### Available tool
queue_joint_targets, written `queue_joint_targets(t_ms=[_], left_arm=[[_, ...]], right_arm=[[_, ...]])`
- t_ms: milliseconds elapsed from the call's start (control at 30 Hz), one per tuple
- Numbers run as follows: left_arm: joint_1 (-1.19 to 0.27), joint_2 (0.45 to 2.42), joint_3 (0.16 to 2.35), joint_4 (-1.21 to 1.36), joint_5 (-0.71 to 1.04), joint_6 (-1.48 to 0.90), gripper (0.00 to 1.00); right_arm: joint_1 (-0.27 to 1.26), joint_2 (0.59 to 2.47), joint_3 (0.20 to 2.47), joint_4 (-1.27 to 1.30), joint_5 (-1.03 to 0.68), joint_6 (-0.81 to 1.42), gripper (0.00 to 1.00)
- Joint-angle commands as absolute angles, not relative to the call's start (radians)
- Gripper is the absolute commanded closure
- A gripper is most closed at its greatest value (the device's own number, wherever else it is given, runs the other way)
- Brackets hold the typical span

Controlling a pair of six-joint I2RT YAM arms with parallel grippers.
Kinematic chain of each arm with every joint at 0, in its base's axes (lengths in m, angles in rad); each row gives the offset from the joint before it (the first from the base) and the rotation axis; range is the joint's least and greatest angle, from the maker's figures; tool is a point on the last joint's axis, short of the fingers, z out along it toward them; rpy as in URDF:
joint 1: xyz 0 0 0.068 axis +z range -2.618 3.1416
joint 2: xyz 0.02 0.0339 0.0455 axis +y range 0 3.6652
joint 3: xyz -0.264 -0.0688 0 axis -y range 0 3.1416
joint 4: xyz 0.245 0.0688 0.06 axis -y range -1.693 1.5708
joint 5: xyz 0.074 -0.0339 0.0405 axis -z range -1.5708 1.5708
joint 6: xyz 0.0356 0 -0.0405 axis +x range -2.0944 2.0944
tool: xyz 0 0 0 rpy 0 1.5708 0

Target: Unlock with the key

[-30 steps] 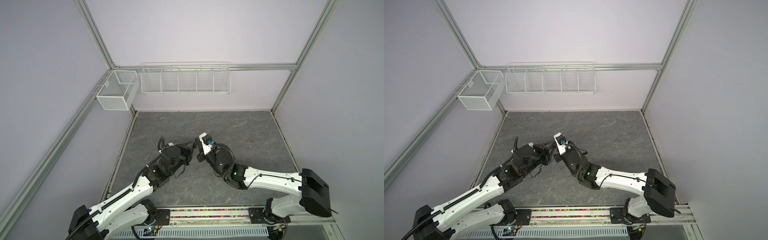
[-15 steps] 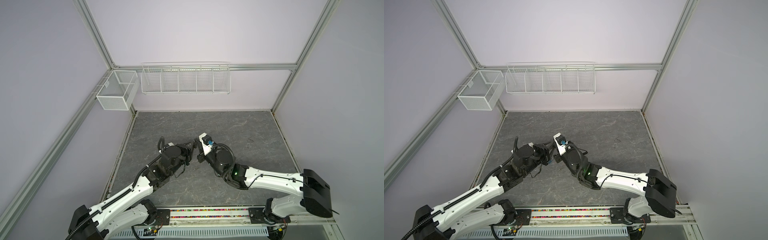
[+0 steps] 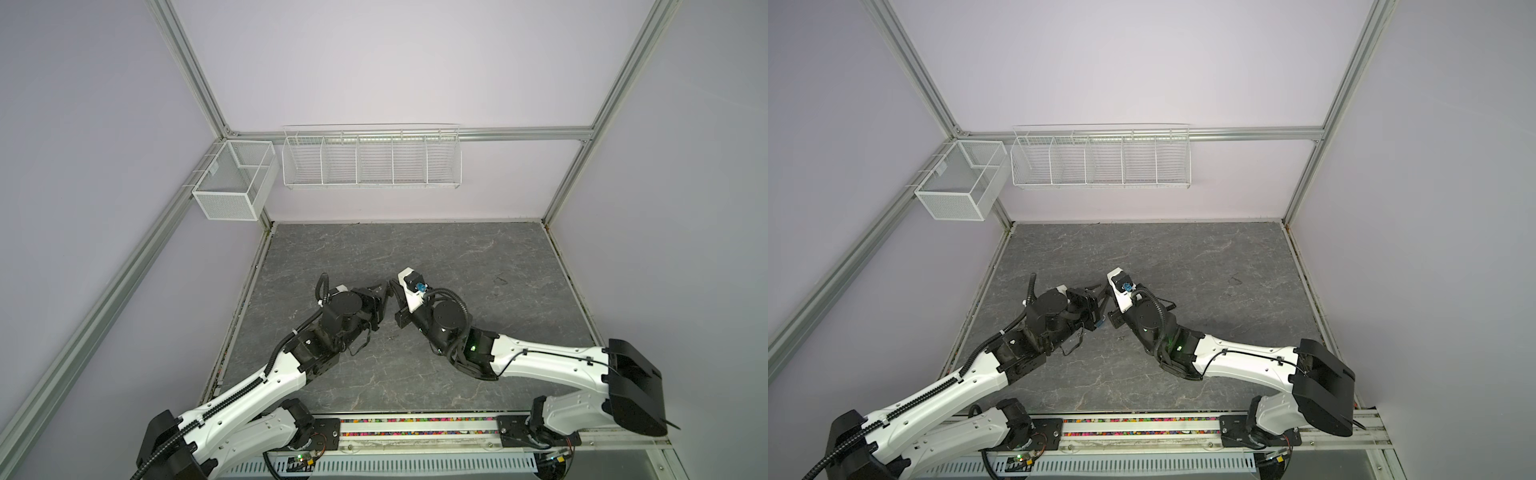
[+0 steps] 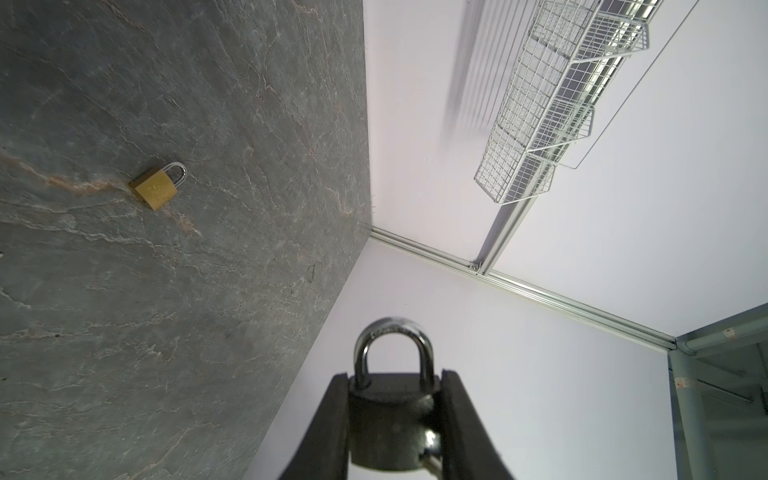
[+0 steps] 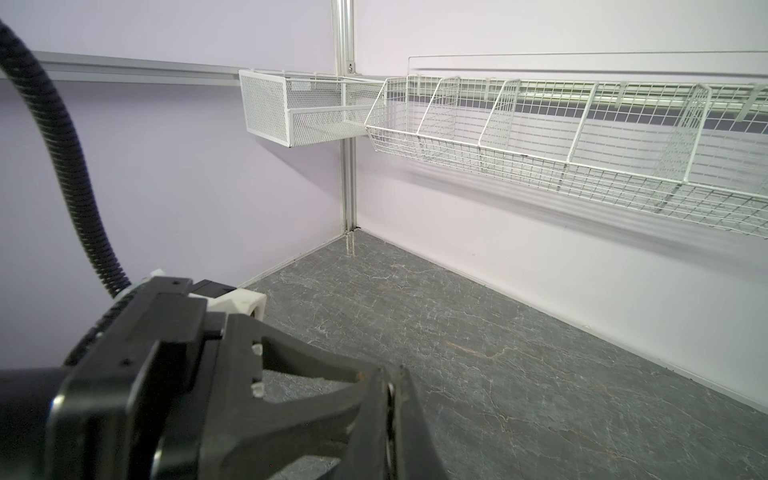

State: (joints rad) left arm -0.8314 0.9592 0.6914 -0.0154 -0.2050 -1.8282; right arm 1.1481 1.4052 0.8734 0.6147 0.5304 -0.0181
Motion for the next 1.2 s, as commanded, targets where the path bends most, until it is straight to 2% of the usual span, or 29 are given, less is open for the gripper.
queue_joint_targets(t_ms=[0,300,800,1167], left_arm=[[-0.831,0.942,0.709,0.010,-0.216,-1.843,1.00],[-0.826,0.942,0.683,0.090,-0.242,-1.918,1.00],[-0.826,0.948,0.693,0.075,-0.220,-1.908,1.00],[-0.825,0.959,0.693,0.080,-0.212,-1.905,1.00]], right_arm=[[1.143,1.390,0.899,0.617,0.581,-0.063,0.93],[1.144,1.321,0.824,0.697,0.564,-0.060,0.93],[1.125,1.460,0.924,0.768,0.554,-0.117,0.93],[1.129,1.458,0.945,0.779,0.533,-0.155,0.93]])
